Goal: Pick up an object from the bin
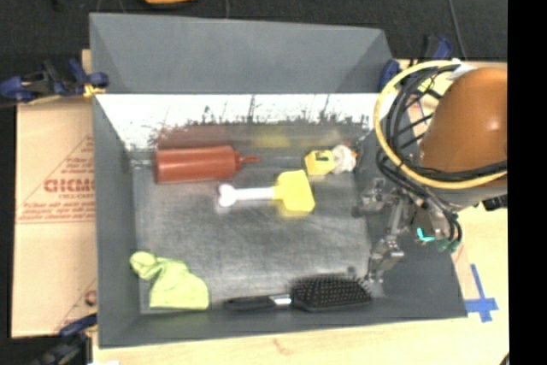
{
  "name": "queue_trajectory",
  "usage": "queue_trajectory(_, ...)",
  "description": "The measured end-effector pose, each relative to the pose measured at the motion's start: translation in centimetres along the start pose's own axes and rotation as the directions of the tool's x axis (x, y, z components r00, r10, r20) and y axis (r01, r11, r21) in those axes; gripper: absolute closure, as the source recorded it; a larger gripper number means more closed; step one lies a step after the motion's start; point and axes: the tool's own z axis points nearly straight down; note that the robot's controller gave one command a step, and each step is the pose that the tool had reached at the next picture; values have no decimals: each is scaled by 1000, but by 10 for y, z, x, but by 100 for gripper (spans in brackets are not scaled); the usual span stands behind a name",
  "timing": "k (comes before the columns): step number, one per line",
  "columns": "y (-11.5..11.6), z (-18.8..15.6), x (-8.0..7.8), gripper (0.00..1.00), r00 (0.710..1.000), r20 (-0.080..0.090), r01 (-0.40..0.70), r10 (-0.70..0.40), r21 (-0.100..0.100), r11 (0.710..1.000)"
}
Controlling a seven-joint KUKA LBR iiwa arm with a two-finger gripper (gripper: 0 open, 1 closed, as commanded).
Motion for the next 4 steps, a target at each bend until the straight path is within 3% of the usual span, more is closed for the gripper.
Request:
queue_trajectory(1, 0, -4, -2, 0, 1000, 8, 3, -3, 1, 1000)
queue_trajectory(2, 3, 50, -3, 0, 1000, 15, 11, -11, 2, 1000)
queue_trajectory(3, 6, 116, -13, 0, 976, 13, 218, -218, 4, 976)
queue_trajectory(4, 11, 148, -15, 0, 929, 18, 370, -370, 8, 929)
